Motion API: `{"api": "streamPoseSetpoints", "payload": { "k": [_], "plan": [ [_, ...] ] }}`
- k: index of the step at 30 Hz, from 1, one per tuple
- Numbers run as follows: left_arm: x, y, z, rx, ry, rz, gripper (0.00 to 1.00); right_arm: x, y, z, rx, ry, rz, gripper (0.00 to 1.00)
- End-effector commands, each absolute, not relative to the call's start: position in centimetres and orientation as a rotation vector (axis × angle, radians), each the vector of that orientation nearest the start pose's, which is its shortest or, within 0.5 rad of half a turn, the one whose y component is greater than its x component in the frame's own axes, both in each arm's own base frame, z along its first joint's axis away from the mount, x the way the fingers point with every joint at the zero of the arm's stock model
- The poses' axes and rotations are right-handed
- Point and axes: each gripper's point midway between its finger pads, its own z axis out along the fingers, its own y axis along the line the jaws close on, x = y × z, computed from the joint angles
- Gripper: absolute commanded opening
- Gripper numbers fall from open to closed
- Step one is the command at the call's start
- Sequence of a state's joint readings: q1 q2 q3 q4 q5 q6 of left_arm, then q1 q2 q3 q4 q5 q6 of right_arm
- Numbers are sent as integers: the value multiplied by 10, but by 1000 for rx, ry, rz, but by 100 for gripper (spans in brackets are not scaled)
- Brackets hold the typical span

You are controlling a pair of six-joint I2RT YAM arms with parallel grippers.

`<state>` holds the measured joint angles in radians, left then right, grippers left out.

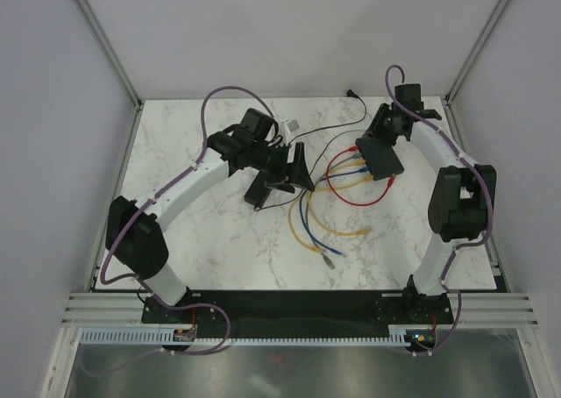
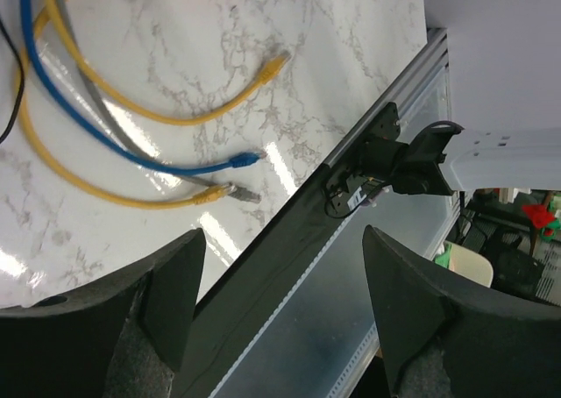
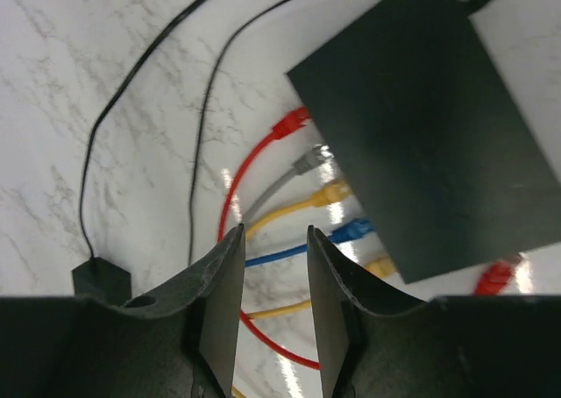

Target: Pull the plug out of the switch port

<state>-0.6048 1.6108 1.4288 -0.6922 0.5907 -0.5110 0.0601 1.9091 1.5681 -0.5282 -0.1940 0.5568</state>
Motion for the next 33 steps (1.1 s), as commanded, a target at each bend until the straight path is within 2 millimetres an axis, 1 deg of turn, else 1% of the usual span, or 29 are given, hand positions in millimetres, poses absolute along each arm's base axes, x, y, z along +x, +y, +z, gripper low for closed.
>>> {"api": "streamPoseSetpoints", "payload": {
  "k": [1,2,3,4,5,6,7,8,9,10,11,13,14,15,16,17,18,19,20,21,22,23,24,25,28,29,30,32,33],
  "plan": [
    [260,-358,242,514,2470,-1325,80,463,24,113,568,2466,300,42],
    [262,-365,244,523,2456,-1337,79,461,14,109,586,2469,275,42],
    [265,-373,236,518,2479,-1344,79,458,2,103,606,2478,258,42],
    [265,-383,244,519,2467,-1370,79,458,-4,102,611,2478,249,42],
    [266,-391,247,524,2453,-1393,77,458,-14,99,624,2477,232,42],
    [268,-398,245,518,2459,-1405,77,459,-17,98,619,2481,229,41],
    [269,-411,245,521,2460,-1430,76,458,-19,92,610,2501,222,41],
    [267,-420,245,543,2458,-1472,76,458,-21,90,614,2506,223,40],
    [266,-428,245,564,2451,-1498,76,458,-20,88,610,2514,240,40],
    [263,-440,255,595,2421,-1527,76,458,-20,88,604,2516,240,40],
    [264,-450,239,595,2457,-1527,77,457,-21,86,601,2522,234,39],
    [264,-466,241,634,2427,-1546,77,456,-24,83,608,2525,211,39],
    [268,-472,228,625,2450,-1536,76,455,-26,82,608,2528,198,39],
    [271,-477,223,624,2453,-1544,75,455,-26,81,608,2528,193,38],
    [275,-482,227,630,2434,-1553,74,454,-25,79,607,2535,200,38],
    [279,-487,214,625,2456,-1544,72,454,-25,78,599,2538,209,39],
    [283,-488,211,621,2456,-1542,71,453,-23,75,596,2548,216,38],
    [286,-492,215,624,2438,-1546,70,452,-21,73,601,2552,231,39],
    [289,-495,210,618,2445,-1544,70,451,-19,72,599,2556,242,39],
    [292,-499,199,600,2471,-1543,70,447,-16,68,611,2567,258,38],
    [297,-502,200,593,2461,-1547,68,447,-15,67,609,2566,266,39],
    [300,-505,196,586,2464,-1546,67,446,-16,66,617,2567,261,38],
    [303,-509,185,575,2484,-1545,66,444,-18,65,617,2567,246,38],
    [307,-513,187,578,2458,-1549,65,443,-19,64,619,2569,234,39],
    [322,-520,179,562,2410,-1503,66,449,-22,69,611,2553,221,39],
    [327,-523,180,571,2373,-1506,66,455,-24,74,608,2538,208,39],
    [332,-527,178,583,2351,-1501,66,456,-25,73,597,2541,203,39],
    [336,-531,174,581,2348,-1499,66,463,-28,78,580,2527,194,40],
    [338,-532,173,557,2357,-1508,66,462,-32,73,588,2542,164,40]
  ]
}}
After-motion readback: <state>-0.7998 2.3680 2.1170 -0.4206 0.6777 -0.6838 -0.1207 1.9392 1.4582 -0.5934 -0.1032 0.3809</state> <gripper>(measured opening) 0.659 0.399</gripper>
